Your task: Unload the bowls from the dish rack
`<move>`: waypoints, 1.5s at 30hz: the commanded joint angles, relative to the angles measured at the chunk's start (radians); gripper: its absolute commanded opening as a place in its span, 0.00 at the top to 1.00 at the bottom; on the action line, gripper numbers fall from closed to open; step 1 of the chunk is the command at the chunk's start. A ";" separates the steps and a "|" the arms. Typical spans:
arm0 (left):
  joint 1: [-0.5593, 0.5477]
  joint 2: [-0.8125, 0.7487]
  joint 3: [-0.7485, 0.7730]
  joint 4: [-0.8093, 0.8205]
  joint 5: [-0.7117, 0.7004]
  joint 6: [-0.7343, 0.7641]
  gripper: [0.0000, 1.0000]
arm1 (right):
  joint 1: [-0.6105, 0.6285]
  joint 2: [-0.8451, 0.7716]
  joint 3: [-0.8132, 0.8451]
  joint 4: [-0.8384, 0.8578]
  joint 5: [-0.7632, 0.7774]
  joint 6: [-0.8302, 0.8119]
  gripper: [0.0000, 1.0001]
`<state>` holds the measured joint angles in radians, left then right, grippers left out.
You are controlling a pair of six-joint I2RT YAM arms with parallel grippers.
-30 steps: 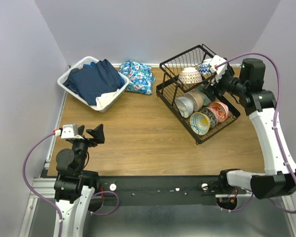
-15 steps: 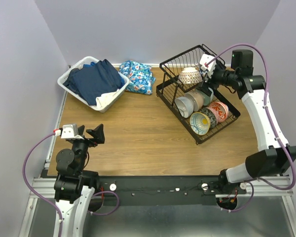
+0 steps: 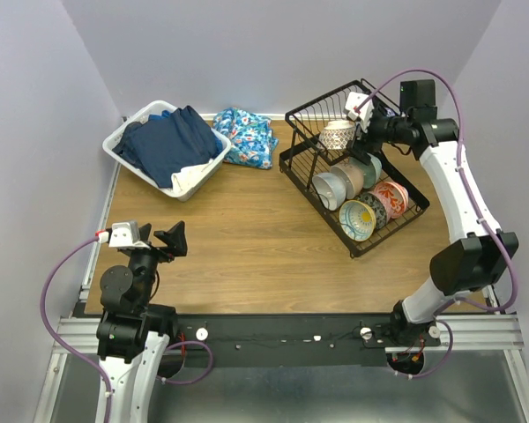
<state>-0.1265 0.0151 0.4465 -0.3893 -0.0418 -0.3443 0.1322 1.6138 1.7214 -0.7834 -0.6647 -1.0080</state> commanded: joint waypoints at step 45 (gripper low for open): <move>-0.002 0.016 -0.012 0.033 0.040 0.018 0.01 | 0.038 0.146 0.147 -0.122 -0.171 -0.034 0.07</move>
<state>-0.1268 0.0254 0.4442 -0.3824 -0.0250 -0.3405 0.1448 1.7241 1.8378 -0.8238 -0.7757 -1.0485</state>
